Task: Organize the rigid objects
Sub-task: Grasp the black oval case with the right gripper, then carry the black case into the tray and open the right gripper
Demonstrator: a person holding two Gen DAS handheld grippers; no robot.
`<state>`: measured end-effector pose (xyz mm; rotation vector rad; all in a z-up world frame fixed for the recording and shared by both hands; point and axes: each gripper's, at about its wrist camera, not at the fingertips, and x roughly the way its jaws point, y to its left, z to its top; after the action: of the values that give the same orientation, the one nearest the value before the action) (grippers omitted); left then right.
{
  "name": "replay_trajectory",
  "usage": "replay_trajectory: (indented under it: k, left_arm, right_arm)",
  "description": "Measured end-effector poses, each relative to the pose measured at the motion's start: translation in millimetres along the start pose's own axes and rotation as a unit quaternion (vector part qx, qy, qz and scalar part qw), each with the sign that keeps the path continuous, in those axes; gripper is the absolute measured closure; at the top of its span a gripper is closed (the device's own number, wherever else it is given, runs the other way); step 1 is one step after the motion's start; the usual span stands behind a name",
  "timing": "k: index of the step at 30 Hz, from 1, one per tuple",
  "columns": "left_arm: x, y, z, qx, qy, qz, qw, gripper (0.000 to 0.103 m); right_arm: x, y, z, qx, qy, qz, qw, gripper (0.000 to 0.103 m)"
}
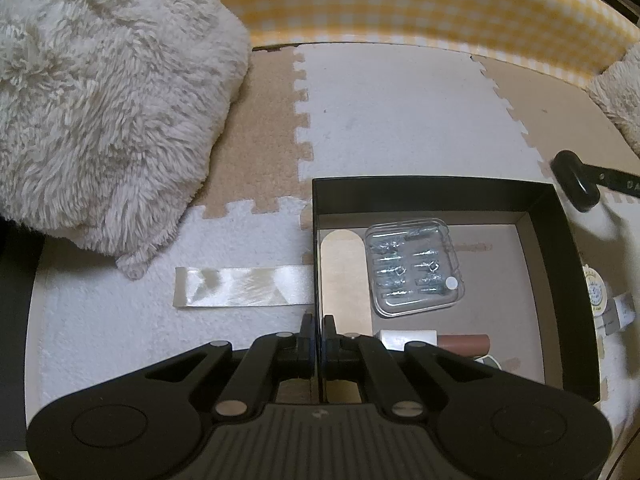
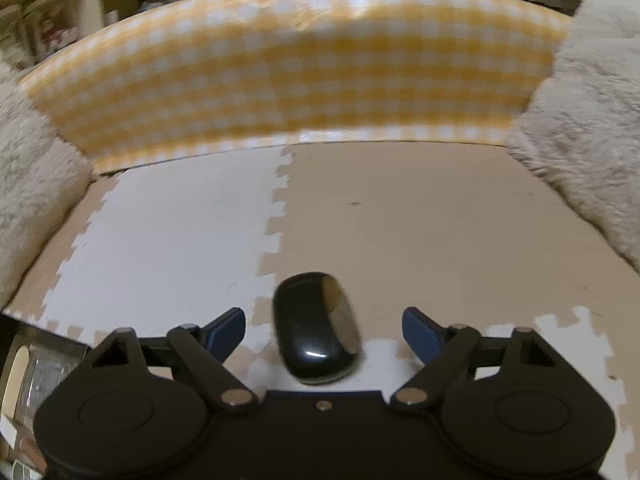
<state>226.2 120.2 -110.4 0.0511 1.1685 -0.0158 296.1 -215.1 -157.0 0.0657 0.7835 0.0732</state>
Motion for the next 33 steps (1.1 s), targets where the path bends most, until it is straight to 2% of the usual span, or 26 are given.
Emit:
replay_trajectory:
  k: [5, 17, 23, 33]
  left_arm:
    - [2, 2, 0, -0.005, 0.002, -0.004, 1.0, 0.101]
    - [2, 2, 0, -0.006, 0.004, -0.006, 1.0, 0.101]
    - [2, 2, 0, -0.006, 0.004, -0.006, 1.0, 0.101]
    - [2, 1, 0, -0.007, 0.004, -0.007, 0.9999, 0.101]
  right_arm:
    - [11, 13, -1, -0.034, 0.005, 0.008, 0.999, 0.027]
    - [32, 10, 2, -0.035, 0.026, -0.006, 0.999, 0.046]
    - [34, 16, 5, -0.058, 0.035, -0.01, 0.998, 0.047]
    - [23, 30, 5, -0.079, 0.047, 0.012, 0.996, 0.048]
